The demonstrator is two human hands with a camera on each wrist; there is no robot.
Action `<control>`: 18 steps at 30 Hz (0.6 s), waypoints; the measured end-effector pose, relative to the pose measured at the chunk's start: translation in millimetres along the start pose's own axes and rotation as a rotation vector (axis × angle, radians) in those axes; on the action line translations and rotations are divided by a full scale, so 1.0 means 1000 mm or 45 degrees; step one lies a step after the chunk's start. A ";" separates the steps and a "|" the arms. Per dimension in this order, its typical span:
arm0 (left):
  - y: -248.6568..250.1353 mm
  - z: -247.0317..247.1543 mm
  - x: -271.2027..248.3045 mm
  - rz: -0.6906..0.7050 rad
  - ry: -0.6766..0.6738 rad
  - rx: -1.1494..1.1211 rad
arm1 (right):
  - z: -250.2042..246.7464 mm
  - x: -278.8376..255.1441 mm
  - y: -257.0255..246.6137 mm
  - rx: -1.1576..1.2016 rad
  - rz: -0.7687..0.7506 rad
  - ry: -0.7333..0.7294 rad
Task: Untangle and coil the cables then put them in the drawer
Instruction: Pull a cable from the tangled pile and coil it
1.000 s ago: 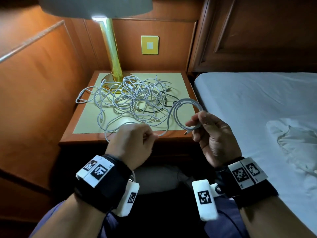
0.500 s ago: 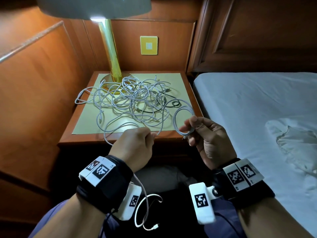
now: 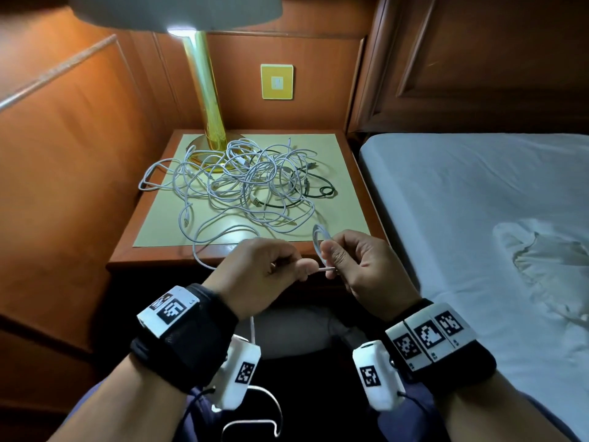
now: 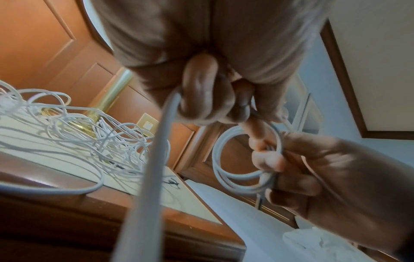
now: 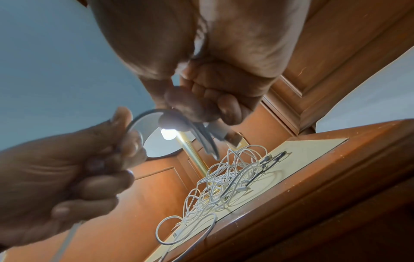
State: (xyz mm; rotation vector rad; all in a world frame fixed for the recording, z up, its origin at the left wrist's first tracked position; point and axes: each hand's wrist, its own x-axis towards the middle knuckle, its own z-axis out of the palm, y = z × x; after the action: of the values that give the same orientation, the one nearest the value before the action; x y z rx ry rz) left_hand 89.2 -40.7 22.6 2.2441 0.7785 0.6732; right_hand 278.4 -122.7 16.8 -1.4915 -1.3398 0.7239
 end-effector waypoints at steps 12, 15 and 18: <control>-0.017 -0.012 0.007 -0.134 0.440 -0.179 | -0.004 0.003 -0.009 0.517 0.167 -0.322; -0.017 -0.009 0.007 -0.129 0.447 -0.088 | -0.006 0.005 -0.009 0.751 0.260 -0.186; -0.020 -0.011 0.007 -0.107 0.457 0.078 | -0.010 0.010 -0.011 0.997 0.402 -0.002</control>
State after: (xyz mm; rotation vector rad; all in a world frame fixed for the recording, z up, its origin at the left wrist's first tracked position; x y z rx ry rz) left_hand 80.0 -19.1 17.2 2.1575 1.0724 1.0396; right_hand 285.4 -116.7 31.8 -1.0517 -0.6771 1.2715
